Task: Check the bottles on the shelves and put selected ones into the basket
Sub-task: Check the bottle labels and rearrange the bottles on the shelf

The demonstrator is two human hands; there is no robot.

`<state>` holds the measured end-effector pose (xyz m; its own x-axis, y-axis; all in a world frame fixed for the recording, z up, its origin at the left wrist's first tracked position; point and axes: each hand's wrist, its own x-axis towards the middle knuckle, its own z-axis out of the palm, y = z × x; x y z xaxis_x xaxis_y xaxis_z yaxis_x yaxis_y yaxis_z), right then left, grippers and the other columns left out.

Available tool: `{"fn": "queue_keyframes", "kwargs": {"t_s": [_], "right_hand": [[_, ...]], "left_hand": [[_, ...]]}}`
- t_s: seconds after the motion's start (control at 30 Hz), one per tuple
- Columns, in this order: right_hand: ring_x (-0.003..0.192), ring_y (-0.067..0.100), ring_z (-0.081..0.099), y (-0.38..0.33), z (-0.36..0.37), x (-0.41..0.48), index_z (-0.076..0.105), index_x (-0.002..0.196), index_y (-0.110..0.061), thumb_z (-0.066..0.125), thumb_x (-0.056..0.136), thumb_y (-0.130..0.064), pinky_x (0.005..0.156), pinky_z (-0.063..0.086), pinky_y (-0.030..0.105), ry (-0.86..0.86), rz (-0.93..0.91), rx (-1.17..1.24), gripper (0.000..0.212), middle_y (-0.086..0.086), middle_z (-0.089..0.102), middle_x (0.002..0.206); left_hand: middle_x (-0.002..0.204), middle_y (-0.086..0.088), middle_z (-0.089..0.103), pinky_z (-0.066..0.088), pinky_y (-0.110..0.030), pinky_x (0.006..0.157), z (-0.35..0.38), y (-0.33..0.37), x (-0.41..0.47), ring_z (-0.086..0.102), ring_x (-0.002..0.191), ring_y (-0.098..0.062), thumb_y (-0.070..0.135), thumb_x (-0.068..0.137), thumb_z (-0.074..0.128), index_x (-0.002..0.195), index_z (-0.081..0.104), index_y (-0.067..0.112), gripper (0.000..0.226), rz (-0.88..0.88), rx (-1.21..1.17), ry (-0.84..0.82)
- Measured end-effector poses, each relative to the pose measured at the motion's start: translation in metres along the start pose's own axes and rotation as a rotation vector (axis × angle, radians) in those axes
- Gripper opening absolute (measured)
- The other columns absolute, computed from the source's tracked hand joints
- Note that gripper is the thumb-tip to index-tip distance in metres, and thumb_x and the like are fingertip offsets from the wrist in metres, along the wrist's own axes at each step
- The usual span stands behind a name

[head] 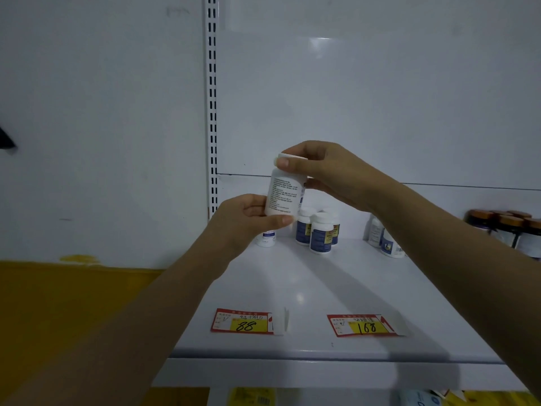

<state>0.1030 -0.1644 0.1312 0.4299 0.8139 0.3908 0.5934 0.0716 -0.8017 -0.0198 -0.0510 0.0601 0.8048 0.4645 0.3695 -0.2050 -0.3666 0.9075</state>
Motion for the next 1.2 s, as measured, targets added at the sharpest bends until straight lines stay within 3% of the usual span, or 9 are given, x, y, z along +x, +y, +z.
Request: {"fn": "queue_keyframes", "kwargs": {"t_s": [0.1, 0.23, 0.37, 0.43, 0.53, 0.7, 0.87, 1.1, 1.2], "right_hand": [[0.093, 0.015, 0.066, 0.000, -0.001, 0.002, 0.064, 0.108, -0.011, 0.069, 0.082, -0.030, 0.086, 0.057, 0.032, 0.036, 0.009, 0.010, 0.032, 0.002, 0.068, 0.100], [0.104, 0.019, 0.066, -0.001, -0.004, 0.000, 0.061, 0.116, -0.010, 0.067, 0.085, -0.019, 0.091, 0.054, 0.031, -0.012, 0.015, 0.167, 0.033, 0.008, 0.068, 0.113], [0.107, 0.016, 0.064, 0.000, -0.001, -0.001, 0.059, 0.120, -0.011, 0.063, 0.089, -0.020, 0.090, 0.054, 0.030, -0.059, 0.032, 0.159, 0.033, 0.005, 0.068, 0.115], [0.101, 0.014, 0.065, 0.000, 0.000, -0.001, 0.060, 0.117, -0.010, 0.065, 0.087, -0.028, 0.085, 0.054, 0.027, -0.039, 0.040, 0.087, 0.036, 0.004, 0.067, 0.111], [0.093, 0.012, 0.067, 0.001, -0.003, -0.002, 0.062, 0.114, -0.006, 0.067, 0.086, -0.025, 0.082, 0.055, 0.026, -0.002, 0.044, 0.127, 0.034, 0.005, 0.069, 0.105], [0.095, 0.012, 0.066, 0.001, -0.007, -0.007, 0.065, 0.111, -0.011, 0.058, 0.091, -0.014, 0.089, 0.055, 0.028, -0.084, 0.028, 0.250, 0.021, 0.002, 0.070, 0.101], [0.098, 0.013, 0.066, -0.003, -0.003, -0.005, 0.065, 0.111, -0.016, 0.068, 0.078, -0.037, 0.083, 0.055, 0.026, -0.031, 0.031, 0.114, 0.040, 0.001, 0.069, 0.108], [0.104, 0.016, 0.066, -0.003, -0.004, -0.006, 0.062, 0.117, -0.013, 0.058, 0.091, -0.011, 0.088, 0.055, 0.028, -0.068, 0.035, 0.234, 0.026, 0.005, 0.069, 0.113], [0.108, 0.016, 0.064, -0.003, 0.001, -0.006, 0.060, 0.121, -0.013, 0.056, 0.092, -0.016, 0.091, 0.054, 0.029, -0.098, 0.052, 0.220, 0.030, 0.004, 0.068, 0.115]], "left_hand": [[0.089, 0.018, 0.065, 0.049, -0.004, 0.063, -0.001, 0.000, 0.000, 0.063, 0.076, 0.007, 0.018, 0.076, 0.074, 0.106, 0.059, 0.023, 0.033, 0.003, -0.012, -0.022], [0.096, 0.019, 0.065, 0.048, -0.018, 0.084, 0.000, 0.001, -0.003, 0.062, 0.091, 0.002, 0.023, 0.079, 0.071, 0.116, 0.059, 0.024, 0.039, -0.029, -0.029, -0.110], [0.089, 0.019, 0.063, 0.048, -0.006, 0.063, 0.007, 0.001, -0.002, 0.061, 0.080, 0.006, 0.020, 0.076, 0.074, 0.106, 0.057, 0.024, 0.035, 0.012, -0.033, -0.019], [0.093, 0.013, 0.066, 0.048, -0.005, 0.060, 0.009, 0.000, -0.001, 0.062, 0.080, 0.004, 0.018, 0.075, 0.076, 0.110, 0.058, 0.018, 0.040, 0.021, -0.053, 0.031], [0.087, 0.020, 0.063, 0.047, -0.003, 0.057, 0.008, 0.000, -0.002, 0.061, 0.070, 0.012, 0.019, 0.075, 0.074, 0.108, 0.055, 0.023, 0.038, 0.023, -0.066, -0.012], [0.083, 0.025, 0.061, 0.046, -0.002, 0.058, 0.006, 0.000, -0.005, 0.060, 0.066, 0.017, 0.021, 0.078, 0.071, 0.103, 0.054, 0.030, 0.032, 0.023, -0.055, -0.071], [0.084, 0.019, 0.061, 0.044, -0.003, 0.054, 0.010, 0.003, -0.004, 0.059, 0.073, 0.007, 0.022, 0.072, 0.077, 0.106, 0.056, 0.022, 0.039, 0.041, -0.025, 0.039], [0.088, 0.020, 0.063, 0.045, -0.008, 0.064, 0.002, 0.004, -0.009, 0.060, 0.077, 0.008, 0.023, 0.078, 0.072, 0.109, 0.058, 0.027, 0.034, -0.016, -0.037, -0.083], [0.098, 0.010, 0.064, 0.048, -0.009, 0.066, 0.005, 0.003, -0.007, 0.061, 0.081, 0.002, 0.021, 0.076, 0.075, 0.113, 0.061, 0.020, 0.040, 0.007, 0.003, -0.035]]}}
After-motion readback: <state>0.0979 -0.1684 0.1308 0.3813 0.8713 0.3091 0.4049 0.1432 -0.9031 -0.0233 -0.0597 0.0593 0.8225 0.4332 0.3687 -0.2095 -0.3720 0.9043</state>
